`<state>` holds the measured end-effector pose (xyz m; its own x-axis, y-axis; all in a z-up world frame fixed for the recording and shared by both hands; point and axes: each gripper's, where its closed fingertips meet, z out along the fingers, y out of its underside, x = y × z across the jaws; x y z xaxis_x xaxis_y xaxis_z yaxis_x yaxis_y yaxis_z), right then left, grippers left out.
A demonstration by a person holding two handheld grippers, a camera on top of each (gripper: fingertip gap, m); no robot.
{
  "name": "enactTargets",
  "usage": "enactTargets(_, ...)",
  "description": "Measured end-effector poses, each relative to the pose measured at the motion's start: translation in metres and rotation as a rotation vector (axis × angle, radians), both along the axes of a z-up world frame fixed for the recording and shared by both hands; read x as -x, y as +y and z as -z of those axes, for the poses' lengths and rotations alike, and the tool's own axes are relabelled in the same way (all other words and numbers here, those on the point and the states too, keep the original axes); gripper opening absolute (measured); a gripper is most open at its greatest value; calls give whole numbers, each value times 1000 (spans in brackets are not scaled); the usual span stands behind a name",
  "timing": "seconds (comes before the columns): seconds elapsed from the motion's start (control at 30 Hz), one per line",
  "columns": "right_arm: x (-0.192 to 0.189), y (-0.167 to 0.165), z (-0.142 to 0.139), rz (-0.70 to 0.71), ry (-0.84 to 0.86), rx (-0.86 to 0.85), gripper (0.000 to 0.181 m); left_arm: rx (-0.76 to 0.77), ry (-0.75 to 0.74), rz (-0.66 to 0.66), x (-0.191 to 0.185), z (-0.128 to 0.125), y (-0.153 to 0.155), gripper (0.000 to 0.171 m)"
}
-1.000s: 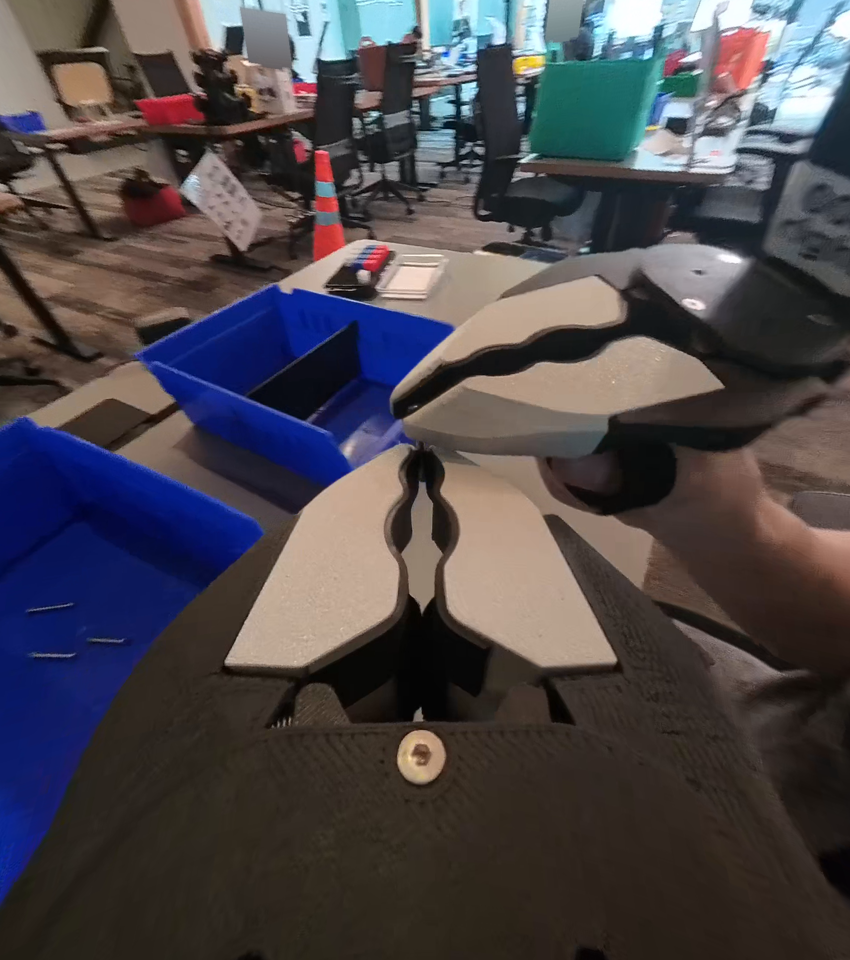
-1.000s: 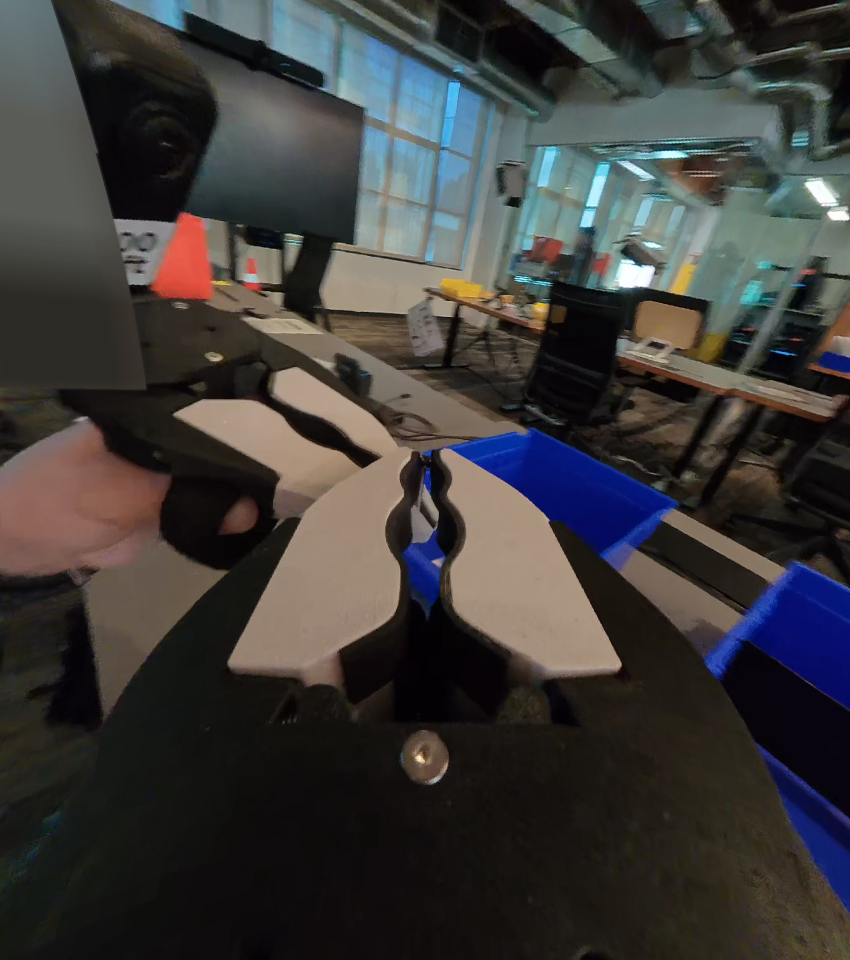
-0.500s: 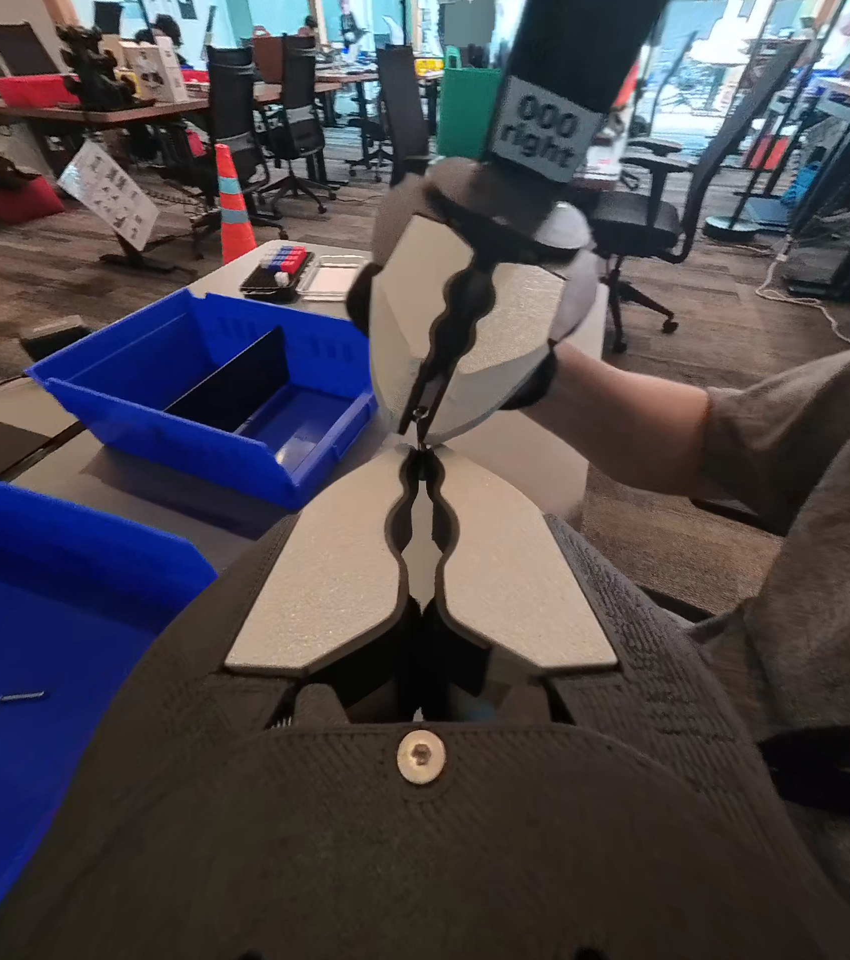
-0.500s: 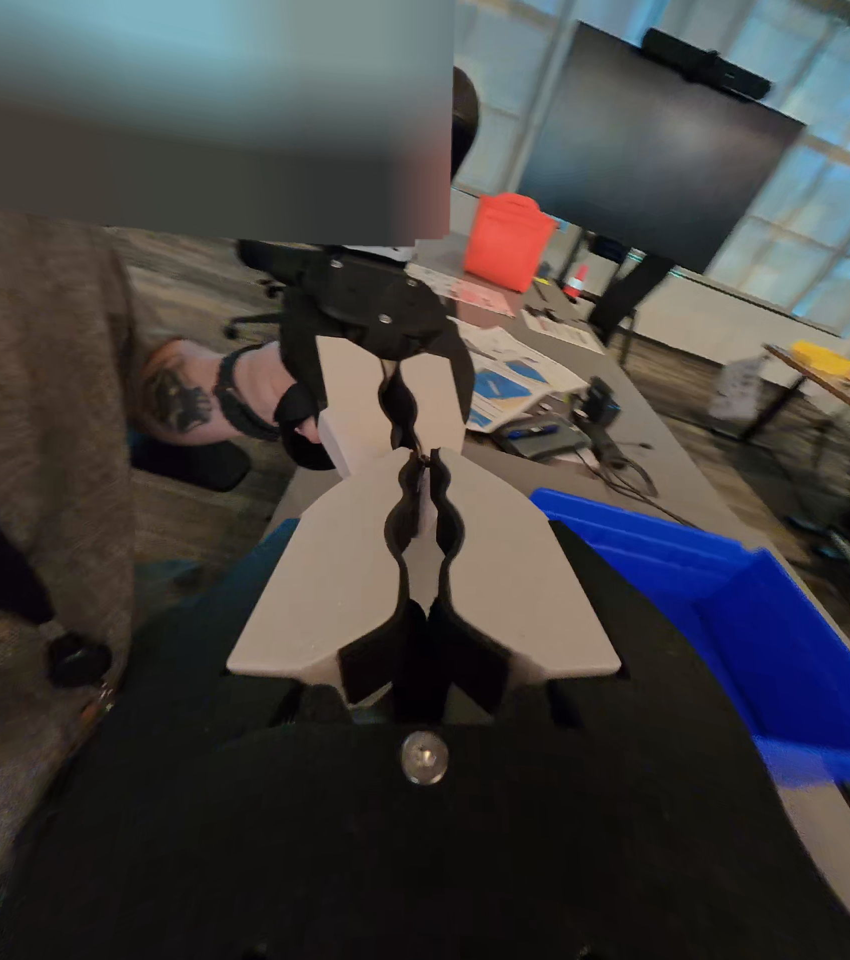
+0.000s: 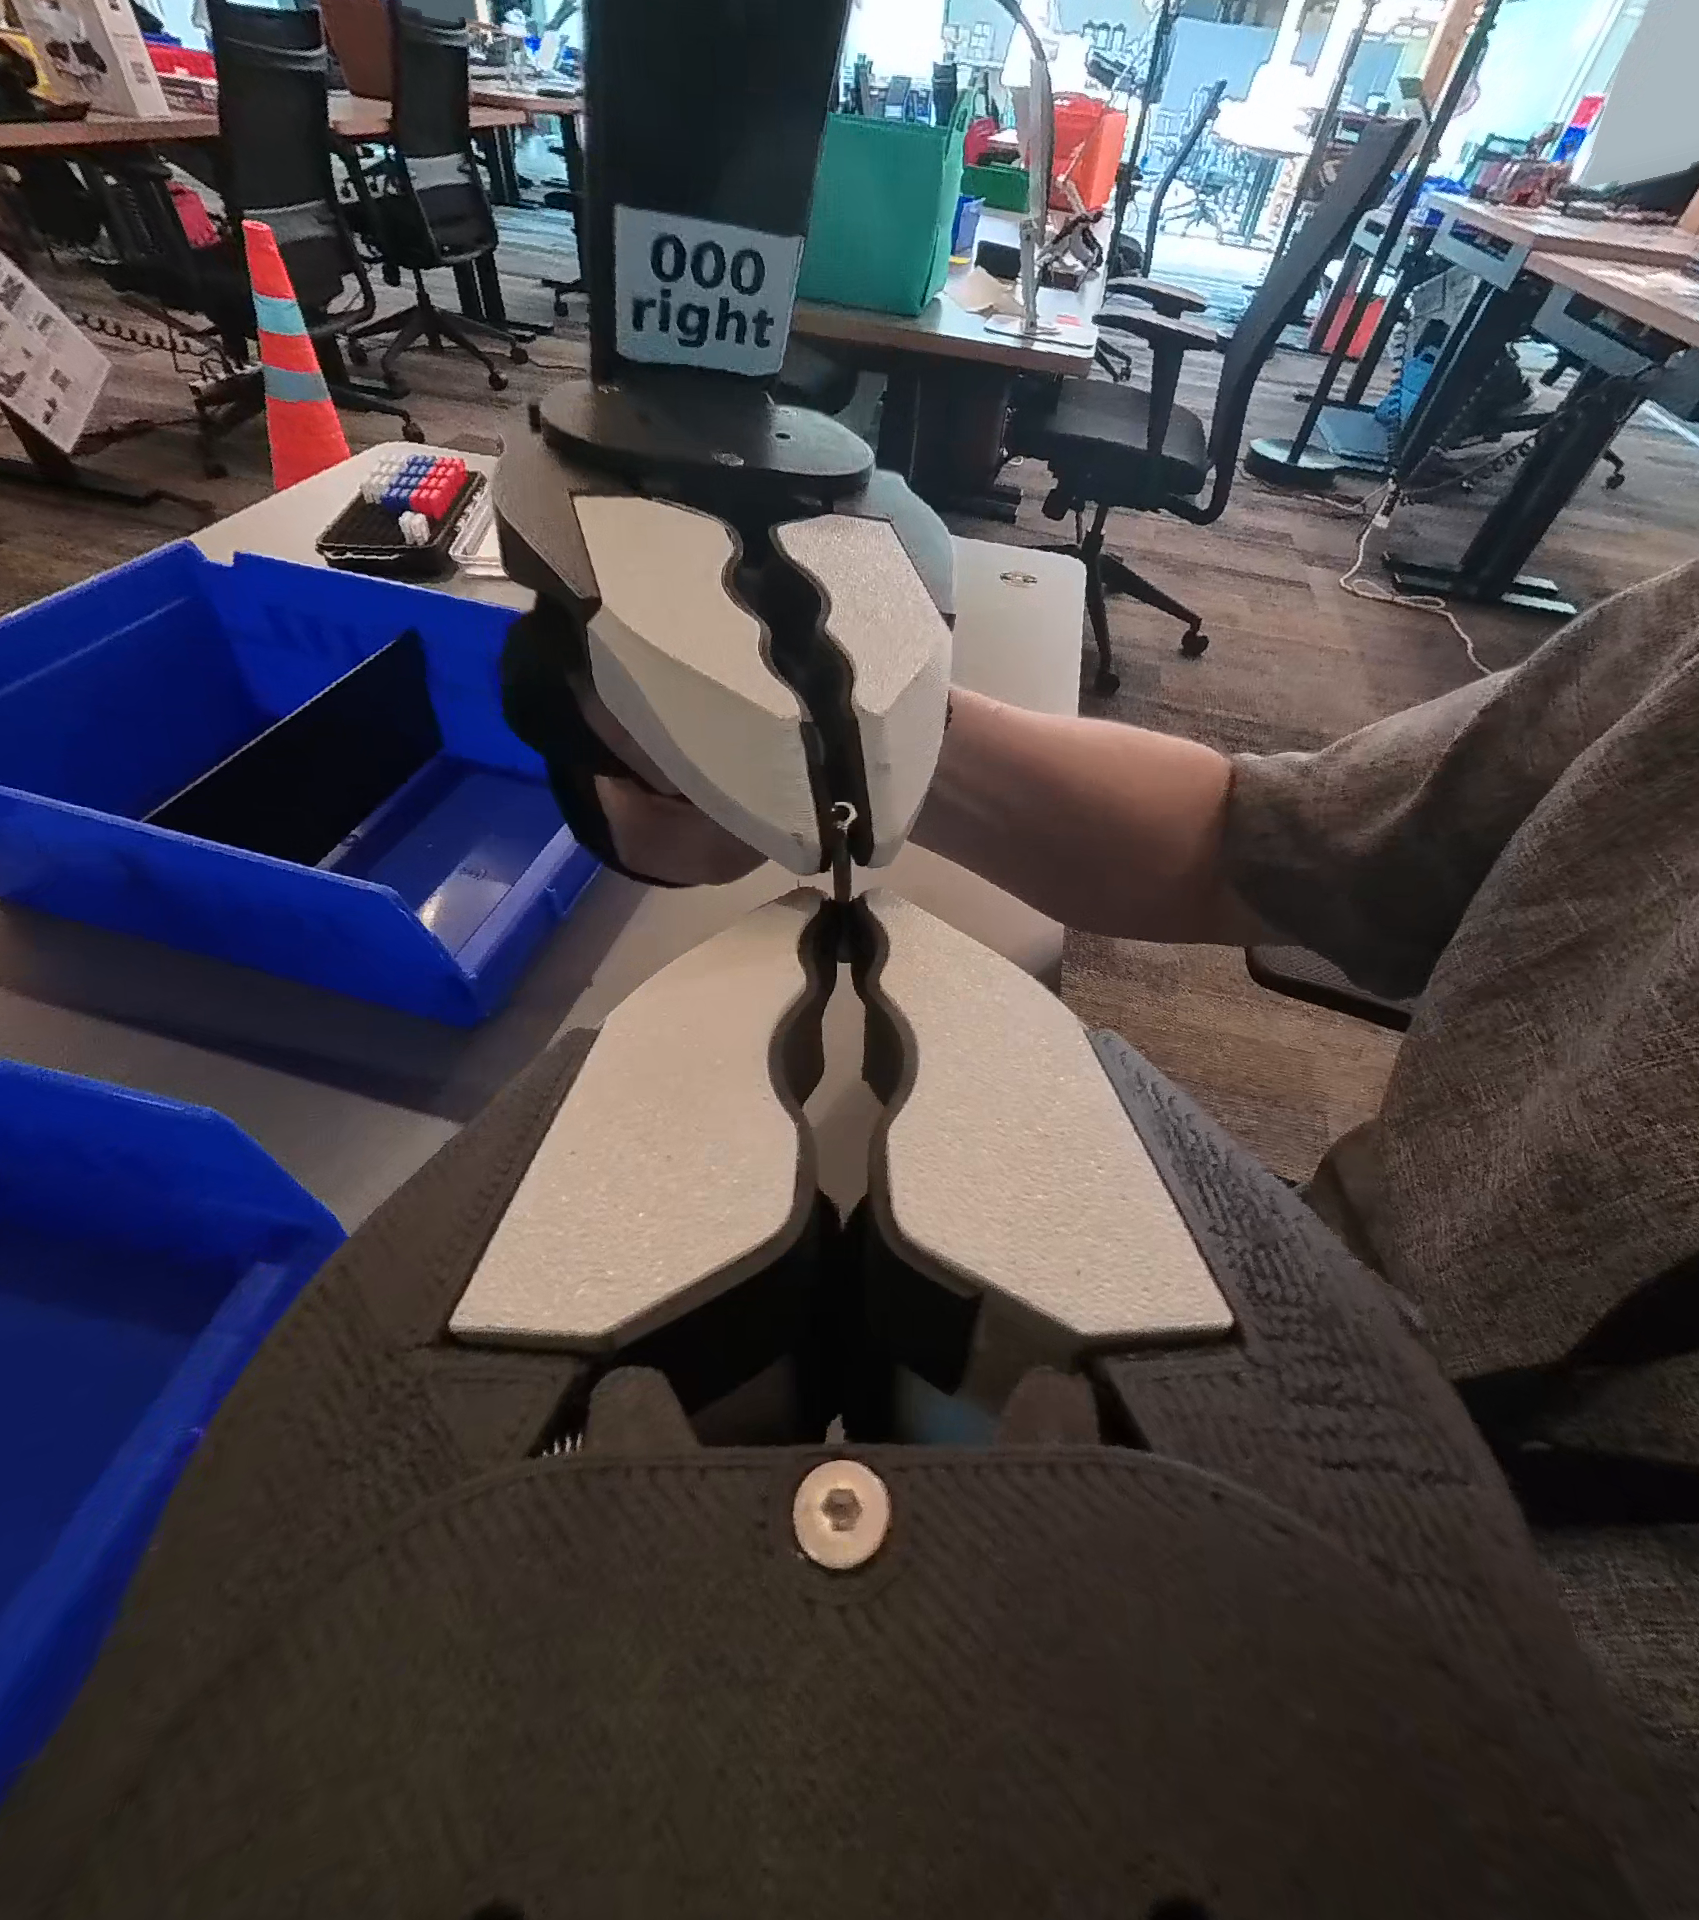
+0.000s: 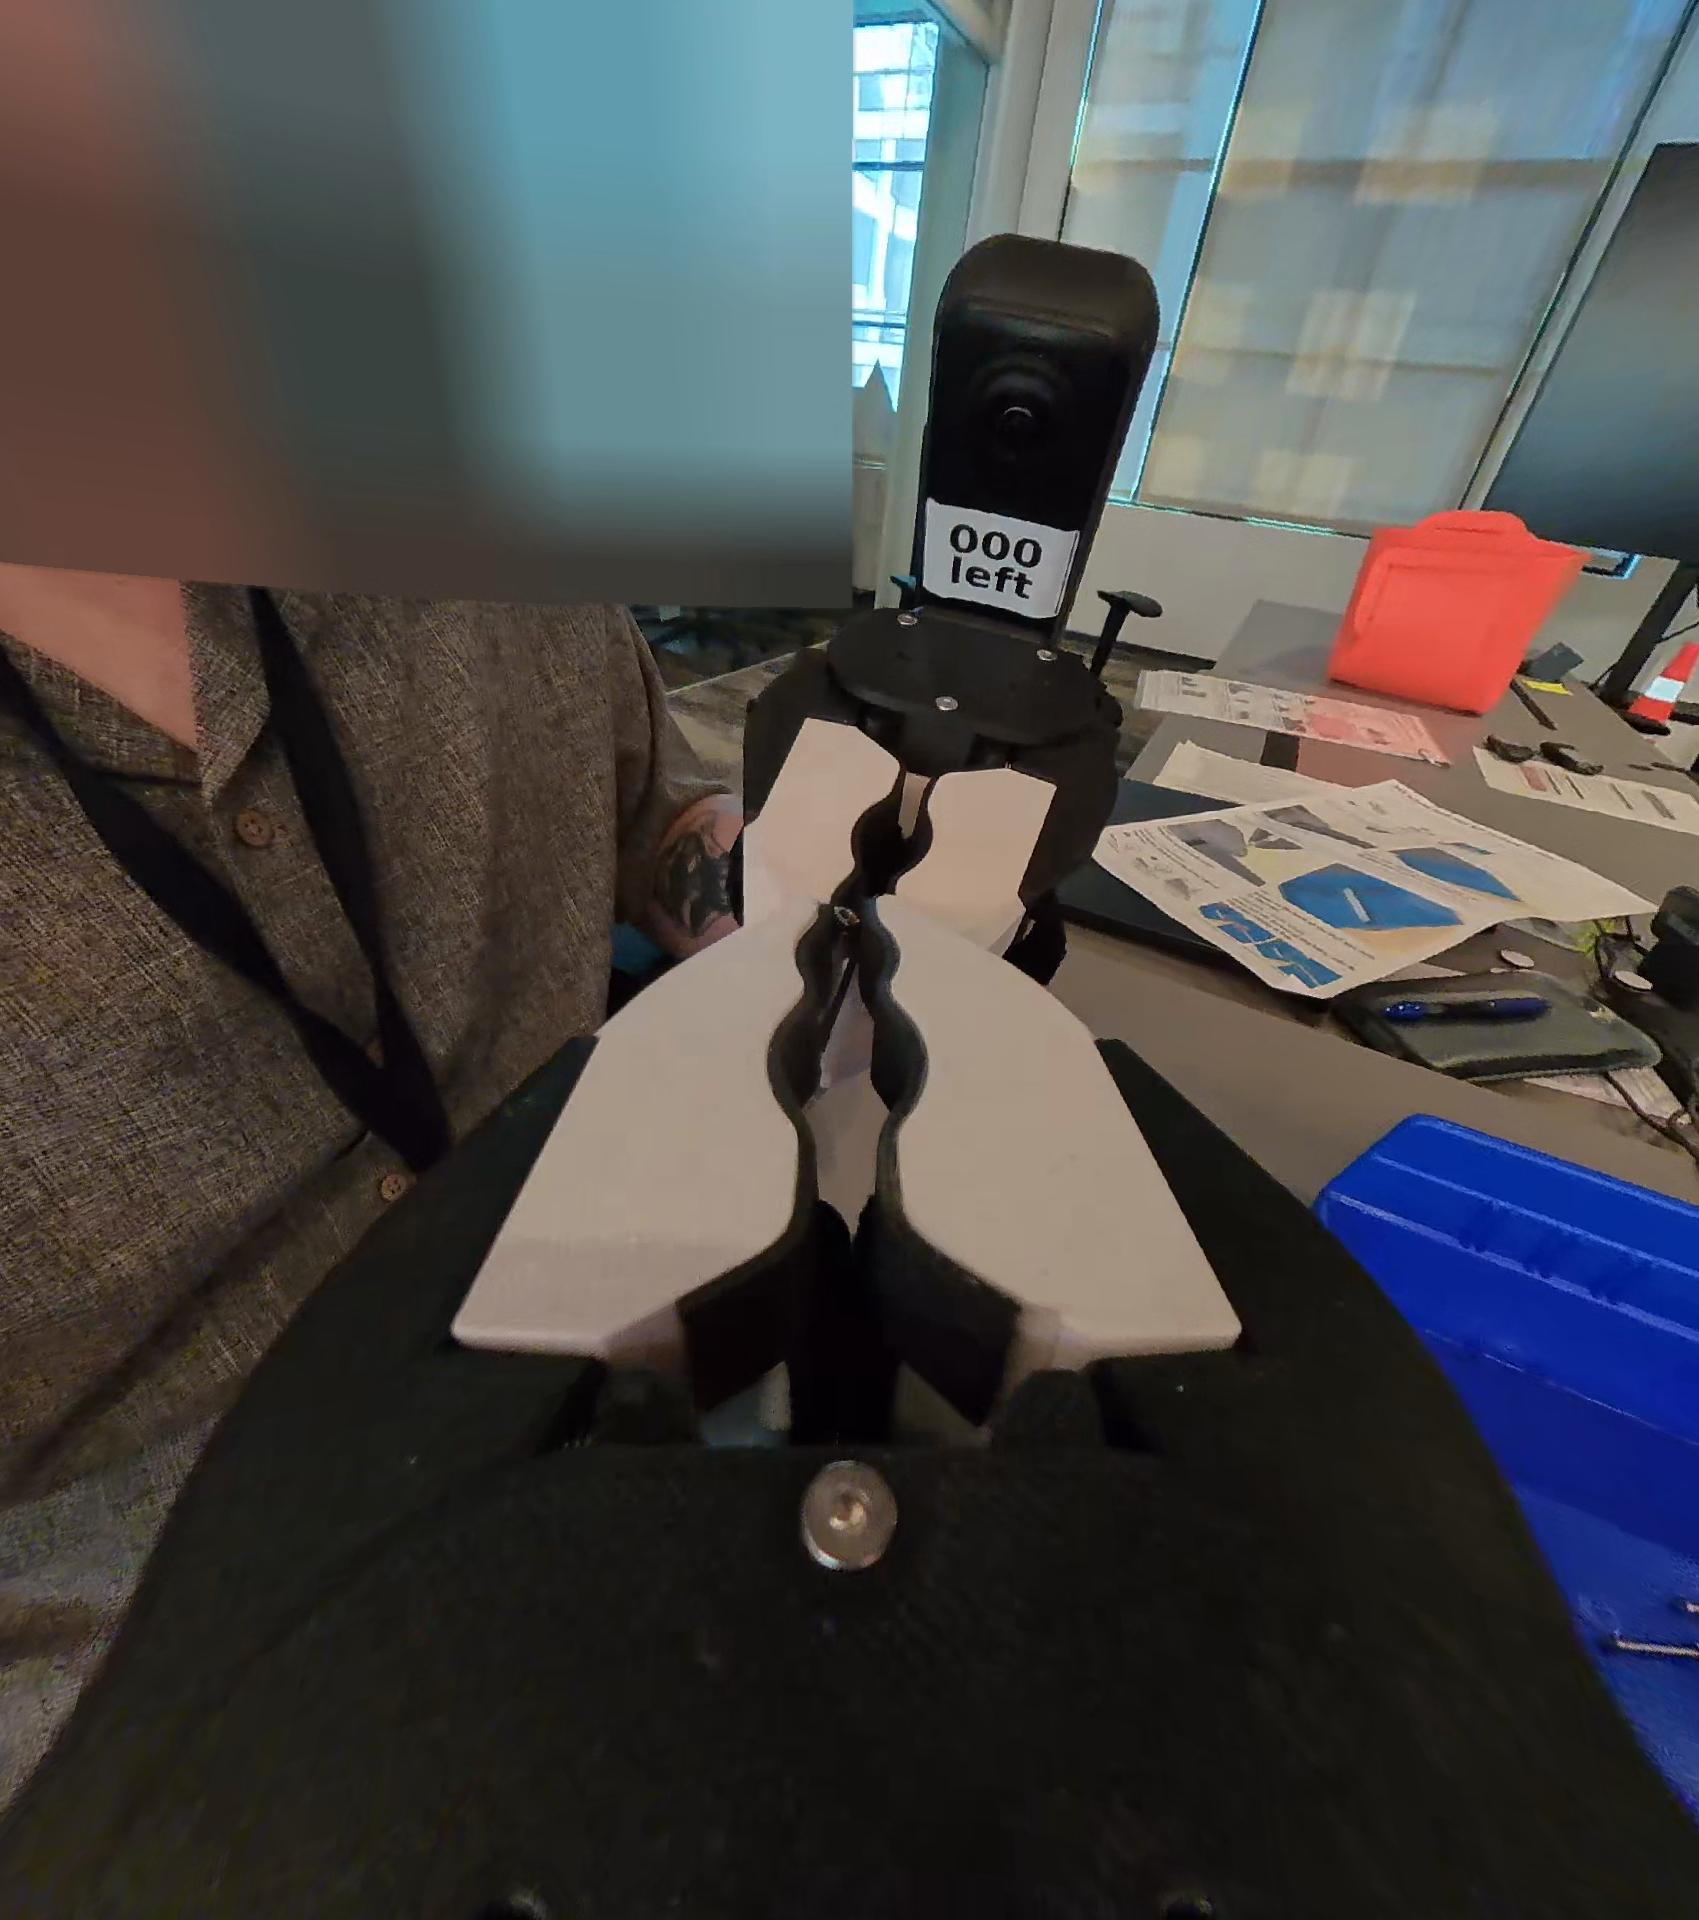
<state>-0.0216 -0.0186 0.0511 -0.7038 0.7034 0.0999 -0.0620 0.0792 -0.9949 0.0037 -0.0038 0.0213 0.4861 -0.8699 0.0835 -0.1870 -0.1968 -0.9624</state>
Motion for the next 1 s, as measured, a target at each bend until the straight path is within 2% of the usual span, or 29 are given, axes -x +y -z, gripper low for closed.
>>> enactTargets(0.4,-1,6,-5,-23,30,84,4,26,-17,-7,2,2,3,2)
enactTargets(0.63,-4,13,-7,34,42,91,4,42,-1,2,0,8,2,2)
enactTargets(0.7,-6,21,-10,111,53,95,4,48,9,3,1,9,1,2)
enactTargets(0.83,-21,58,-22,429,72,71,4,48,12,-13,4,8,2,2)
enactTargets(1.0,-52,93,-29,706,104,77,4,53,0,-25,6,7,5,2)
